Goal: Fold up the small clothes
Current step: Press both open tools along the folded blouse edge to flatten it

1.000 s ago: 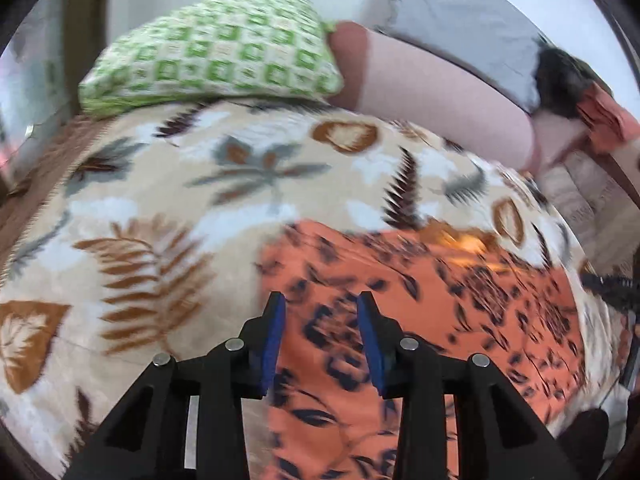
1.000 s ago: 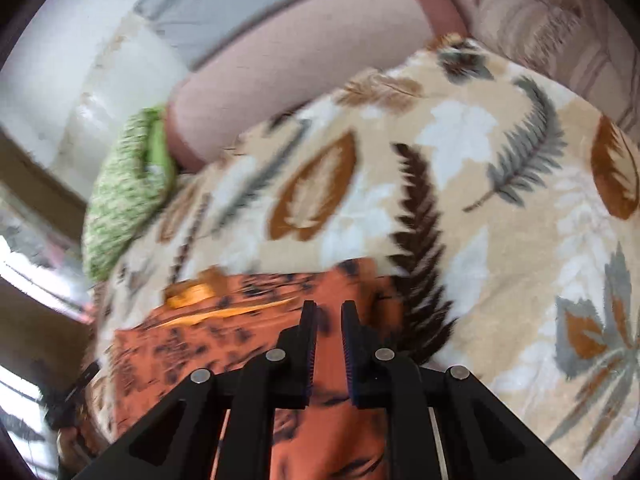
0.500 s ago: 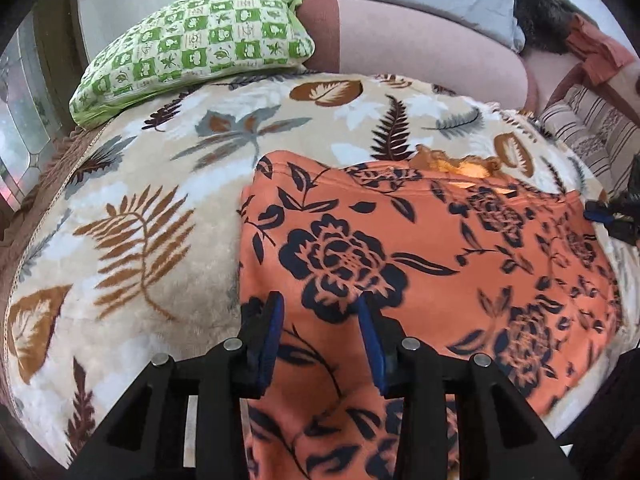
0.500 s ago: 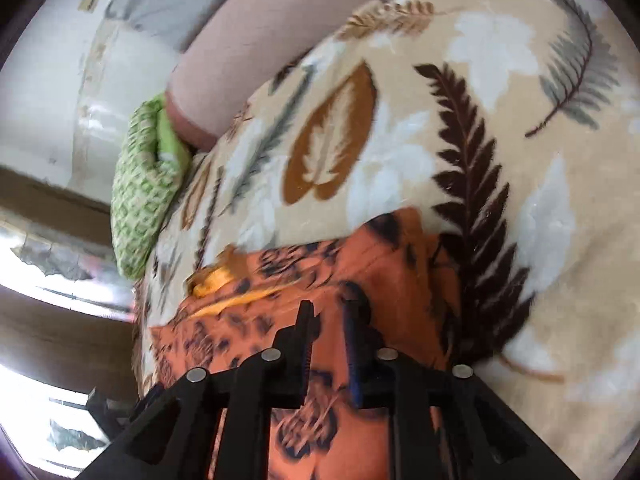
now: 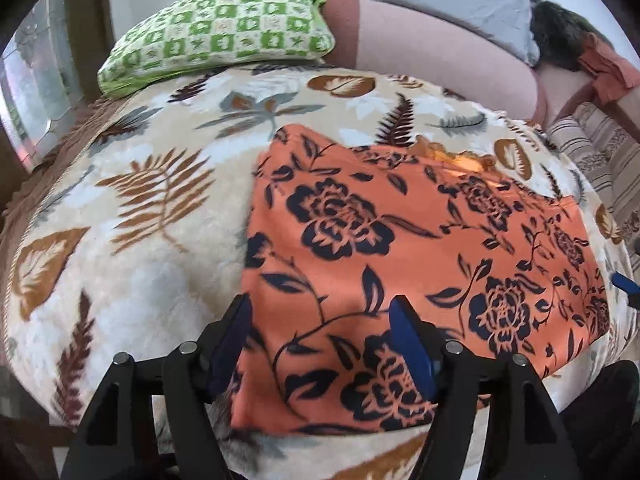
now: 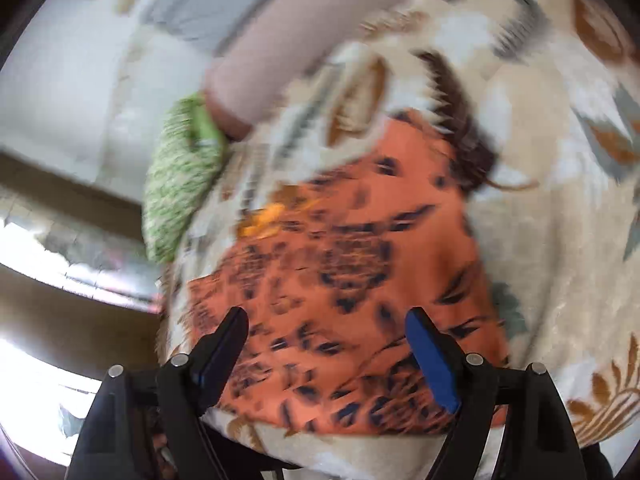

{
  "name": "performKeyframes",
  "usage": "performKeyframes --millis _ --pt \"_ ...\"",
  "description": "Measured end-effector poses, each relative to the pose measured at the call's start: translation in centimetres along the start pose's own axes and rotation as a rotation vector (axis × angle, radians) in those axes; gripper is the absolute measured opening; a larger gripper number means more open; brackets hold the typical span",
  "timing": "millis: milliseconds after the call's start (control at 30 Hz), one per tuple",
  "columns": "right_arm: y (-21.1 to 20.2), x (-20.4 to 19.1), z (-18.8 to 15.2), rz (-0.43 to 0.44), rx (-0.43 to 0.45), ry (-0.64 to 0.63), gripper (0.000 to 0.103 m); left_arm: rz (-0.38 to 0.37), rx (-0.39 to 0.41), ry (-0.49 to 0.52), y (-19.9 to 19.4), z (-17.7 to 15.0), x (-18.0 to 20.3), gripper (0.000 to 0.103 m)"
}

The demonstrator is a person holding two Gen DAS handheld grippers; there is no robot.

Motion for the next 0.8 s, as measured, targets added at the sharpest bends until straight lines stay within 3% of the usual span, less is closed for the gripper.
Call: performKeyframes --millis 67,167,200,433,567,667,700,800 --pt "0.5 0.7 -1.2 -0.005 -0.021 -0.001 0.088 -0.003 -0.007 -0.026 0.0 -0.4 -0.2 0.072" --pt "3.2 4.6 -1.9 -0.128 -0.092 0.079 0.088 0.003 -0.036 -0.058 0.3 -1.0 -0.5 0.072" --pt "3.3 5.2 -1.7 -0.097 -0.081 0.128 0.088 0.006 -0.038 -0.059 0.3 -1.0 -0.5 0.072" --pt "1.9 -0.1 0.7 -0.048 -0.010 0.002 0.088 0.006 -0.039 -0.082 -0.1 -1.0 -1.1 0.072" --pt "3.6 0.5 3.2 -0.091 0.007 0.009 0.088 0.011 -0.046 -0.069 0.2 -1.0 -0.9 0.072" --pt "5.8 3.9 4.3 -0.156 -0.054 0.085 0.088 0.016 -0.066 -0.063 0.7 -1.0 -0.9 0.072" --pt "6.1 4.5 4.5 -0.142 -0.050 0.122 0.088 0.017 -0.072 -0.062 0.8 -1.1 -1.0 0.072" --pt "5.4 2.2 5.3 -0.146 -0.029 0.056 0.089 0.019 -0.068 -0.061 1.0 -1.1 -1.3 0.072"
Point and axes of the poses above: each gripper's, at about its wrist camera, not at the fingertips, and y roughly the way its jaws point, x to its right, z to its top, the point moved 4 cm from there along y, roughly the way its jaws point, and after that the axes turned 2 degrees about -x, right-handed, at the moved point
